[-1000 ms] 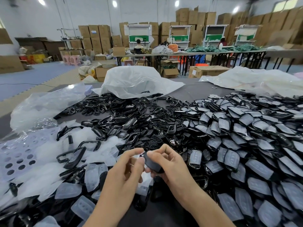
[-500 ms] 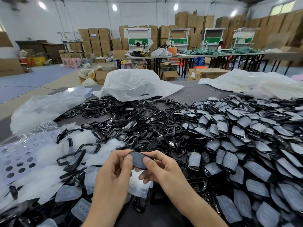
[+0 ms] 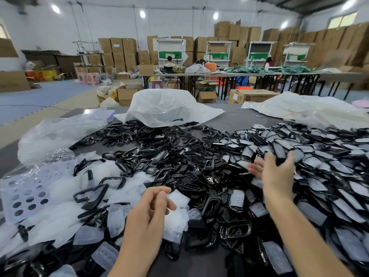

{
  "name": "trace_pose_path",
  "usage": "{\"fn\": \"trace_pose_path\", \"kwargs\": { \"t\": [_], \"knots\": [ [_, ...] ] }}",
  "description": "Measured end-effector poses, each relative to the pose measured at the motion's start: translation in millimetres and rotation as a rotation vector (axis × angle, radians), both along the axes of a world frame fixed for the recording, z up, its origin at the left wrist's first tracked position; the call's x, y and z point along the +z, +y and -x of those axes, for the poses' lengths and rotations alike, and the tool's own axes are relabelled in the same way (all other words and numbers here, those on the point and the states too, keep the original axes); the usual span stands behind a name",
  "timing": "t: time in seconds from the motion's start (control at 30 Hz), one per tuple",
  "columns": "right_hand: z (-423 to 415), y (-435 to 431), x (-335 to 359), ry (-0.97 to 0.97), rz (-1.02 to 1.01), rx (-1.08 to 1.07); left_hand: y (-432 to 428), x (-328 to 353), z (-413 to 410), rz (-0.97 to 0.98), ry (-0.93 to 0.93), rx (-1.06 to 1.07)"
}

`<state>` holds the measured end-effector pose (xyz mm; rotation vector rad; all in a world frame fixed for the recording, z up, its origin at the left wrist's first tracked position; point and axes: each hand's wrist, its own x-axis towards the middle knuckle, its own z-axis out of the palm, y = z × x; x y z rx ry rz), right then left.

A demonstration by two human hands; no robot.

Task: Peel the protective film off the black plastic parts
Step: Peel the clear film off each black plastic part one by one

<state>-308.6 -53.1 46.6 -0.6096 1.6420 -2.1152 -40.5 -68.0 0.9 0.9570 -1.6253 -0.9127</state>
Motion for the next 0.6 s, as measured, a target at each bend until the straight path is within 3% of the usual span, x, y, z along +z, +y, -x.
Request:
{"fn": "trace_pose_path", "kwargs": {
  "t": [0.17, 0.33, 0.47, 0.6],
  "knots": [
    [-53, 12, -27, 0.306, -0.047, 0.183, -15, -9, -5, 0.03, -0.225, 0.076],
    [-87, 12, -52, 0.536, -0.149, 0.357, -66, -6, 3, 0.137, -0.586, 0.146],
    [-85, 9, -59, 0.507, -0.19, 0.394, -101, -4, 15, 0.167, -0.893, 0.181],
    [-80, 6, -61, 0.43, -0.163, 0.404, -117, -6, 22, 0.315, -1.196, 0.214]
  ]
}}
